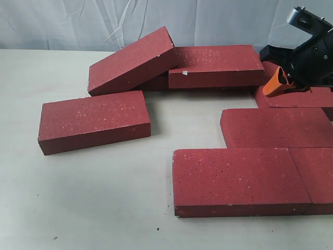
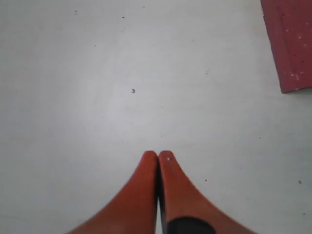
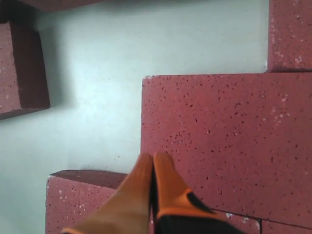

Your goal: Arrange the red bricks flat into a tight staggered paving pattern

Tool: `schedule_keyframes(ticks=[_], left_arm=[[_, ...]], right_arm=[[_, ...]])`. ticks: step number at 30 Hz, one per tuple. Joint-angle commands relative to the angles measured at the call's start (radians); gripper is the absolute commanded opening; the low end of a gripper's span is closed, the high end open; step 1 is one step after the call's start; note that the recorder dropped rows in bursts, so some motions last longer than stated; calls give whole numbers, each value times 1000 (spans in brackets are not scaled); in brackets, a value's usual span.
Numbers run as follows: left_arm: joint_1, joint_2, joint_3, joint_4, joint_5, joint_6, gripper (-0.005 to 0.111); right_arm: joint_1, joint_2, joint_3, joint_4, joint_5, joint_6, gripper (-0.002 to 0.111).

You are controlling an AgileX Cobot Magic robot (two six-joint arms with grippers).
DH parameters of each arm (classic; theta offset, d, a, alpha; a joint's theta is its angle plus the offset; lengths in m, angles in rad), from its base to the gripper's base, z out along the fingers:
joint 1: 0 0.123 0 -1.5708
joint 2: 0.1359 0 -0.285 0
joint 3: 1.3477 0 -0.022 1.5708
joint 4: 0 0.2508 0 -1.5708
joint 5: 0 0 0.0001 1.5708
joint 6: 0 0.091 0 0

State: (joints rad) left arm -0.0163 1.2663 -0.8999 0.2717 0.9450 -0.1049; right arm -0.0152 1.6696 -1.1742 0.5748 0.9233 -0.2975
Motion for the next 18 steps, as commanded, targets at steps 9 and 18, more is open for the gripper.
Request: schedule_keyframes(ticks=[9, 18], left_arm=[[52, 329, -193, -234, -27, 164, 0], [86, 423, -193, -360, -189, 164, 0]], right_arm=[[19, -9, 4, 18, -18, -6, -1], [76, -9, 4, -8, -16, -16, -1]])
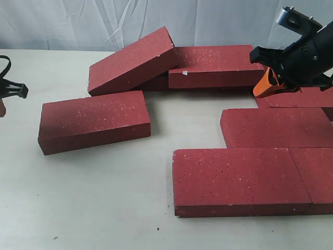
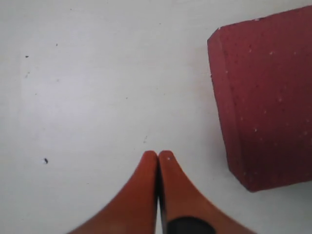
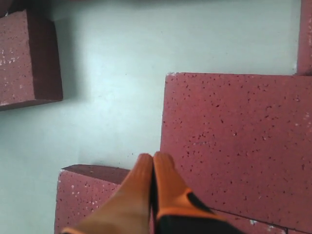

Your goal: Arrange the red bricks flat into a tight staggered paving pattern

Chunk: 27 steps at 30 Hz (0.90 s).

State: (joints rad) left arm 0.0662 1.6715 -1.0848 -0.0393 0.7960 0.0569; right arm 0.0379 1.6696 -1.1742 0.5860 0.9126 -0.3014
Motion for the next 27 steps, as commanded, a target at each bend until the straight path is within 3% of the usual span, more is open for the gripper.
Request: schedule_keyframes(ticks=[1, 10, 15, 19, 27], left_arm=[[3, 23, -8, -64, -42, 2, 0], [1, 134, -8, -96, -26, 2, 0], [1, 203, -8, -206, -32, 75, 0], [-8, 261, -8, -390, -56, 212, 0], [-115, 329, -12, -490, -150, 216, 0]], right_arm=[[23, -9, 4, -19, -6, -14, -1], [23, -9, 4, -27, -10, -16, -1], [23, -9, 4, -27, -30, -16, -1], [23, -9, 4, -27, -34, -16, -1], [23, -7, 4, -27, -37, -16, -1]])
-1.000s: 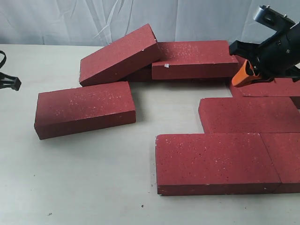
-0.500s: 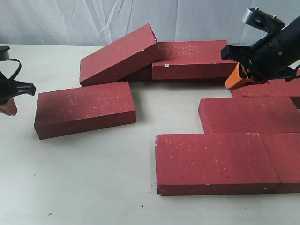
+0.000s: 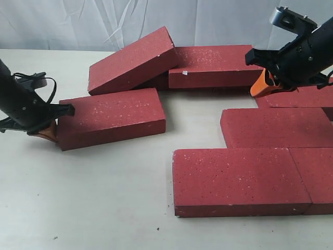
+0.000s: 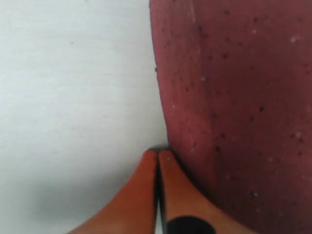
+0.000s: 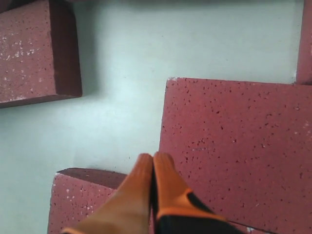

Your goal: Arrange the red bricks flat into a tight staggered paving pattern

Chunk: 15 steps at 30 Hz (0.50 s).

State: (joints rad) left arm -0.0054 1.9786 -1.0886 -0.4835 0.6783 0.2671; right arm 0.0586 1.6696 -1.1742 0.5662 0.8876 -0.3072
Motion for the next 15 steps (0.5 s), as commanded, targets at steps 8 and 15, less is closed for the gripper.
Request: schedule_keyframes(ticks=[8, 15], left_arm=[[-121, 24, -30, -135, -140, 18, 0], [-135, 24, -30, -159, -159, 50, 0]], right_arm=[[2, -7, 4, -7, -23, -10, -1], [2, -7, 4, -7, -40, -10, -1]])
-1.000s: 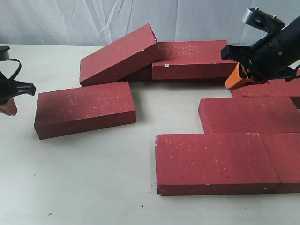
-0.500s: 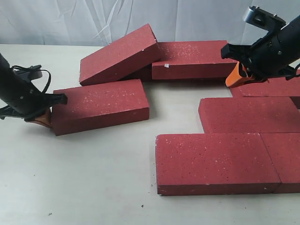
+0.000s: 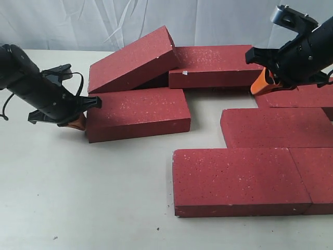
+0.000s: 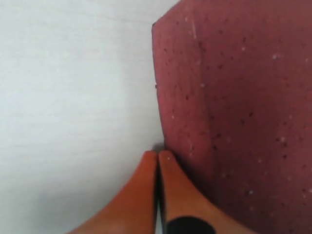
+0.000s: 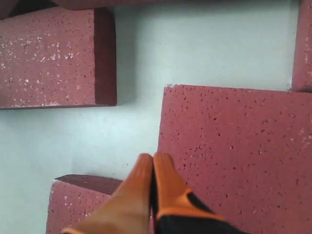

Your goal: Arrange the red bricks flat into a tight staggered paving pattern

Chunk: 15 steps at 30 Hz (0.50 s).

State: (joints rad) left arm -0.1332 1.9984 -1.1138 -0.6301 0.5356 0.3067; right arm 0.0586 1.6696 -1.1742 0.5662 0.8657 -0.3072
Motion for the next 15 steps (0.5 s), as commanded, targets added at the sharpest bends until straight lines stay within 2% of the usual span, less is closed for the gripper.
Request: schedule_keyframes(ticks=[1, 6, 15], left_arm=[[-4, 2, -7, -4, -14, 11, 0], [32, -18, -33, 21, 35, 11, 0], [84, -57, -40, 22, 49, 6, 0]], right_arm=[[2, -7, 4, -7, -29, -10, -1], [2, 9, 2, 27, -98, -10, -1], [15, 148, -67, 141, -102, -60, -1]])
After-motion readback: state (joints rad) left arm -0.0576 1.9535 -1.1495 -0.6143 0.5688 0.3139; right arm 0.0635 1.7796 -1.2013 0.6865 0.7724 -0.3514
